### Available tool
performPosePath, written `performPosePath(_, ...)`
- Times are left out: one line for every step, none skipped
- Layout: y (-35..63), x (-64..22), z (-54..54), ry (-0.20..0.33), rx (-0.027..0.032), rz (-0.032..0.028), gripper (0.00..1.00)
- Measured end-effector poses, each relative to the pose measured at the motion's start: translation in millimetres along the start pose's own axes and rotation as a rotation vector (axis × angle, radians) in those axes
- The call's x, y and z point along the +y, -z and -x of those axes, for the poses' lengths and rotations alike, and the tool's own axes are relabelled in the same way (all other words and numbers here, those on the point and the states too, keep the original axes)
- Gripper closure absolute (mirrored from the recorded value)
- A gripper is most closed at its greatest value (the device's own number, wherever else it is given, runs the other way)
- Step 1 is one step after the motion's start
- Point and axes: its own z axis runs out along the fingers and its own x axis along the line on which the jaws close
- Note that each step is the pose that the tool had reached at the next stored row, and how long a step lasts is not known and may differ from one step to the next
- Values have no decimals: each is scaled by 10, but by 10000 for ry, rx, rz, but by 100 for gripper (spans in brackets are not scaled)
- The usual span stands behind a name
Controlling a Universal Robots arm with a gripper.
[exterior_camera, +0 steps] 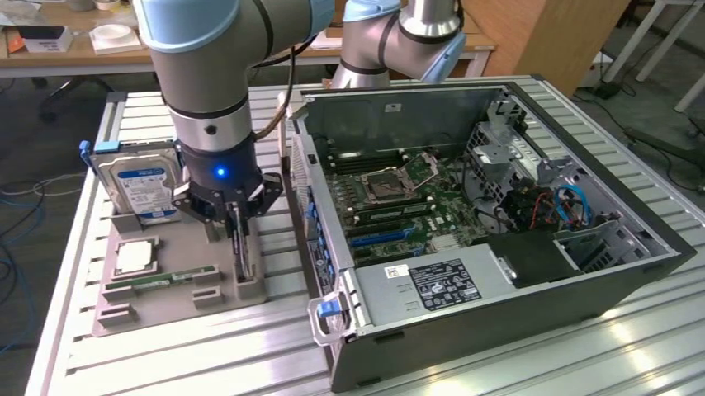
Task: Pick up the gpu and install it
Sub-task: 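Pick up the gpu and move the gpu toward the slot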
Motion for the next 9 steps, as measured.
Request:
performPosePath(7,0,0,0,0,1,74)
performPosePath(16,0,0,0,1,0,74)
performPosePath(30,0,0,0,1,1,74)
performPosePath(42,-1,1,1,1,7,74)
performPosePath(58,-2,1,1,2,15,74)
performPosePath(73,-1,1,0,1,19,74)
performPosePath(87,-1,1,0,1,22,74)
performPosePath(97,0,1,0,1,22,74)
performPosePath(107,0,2,1,1,22,74)
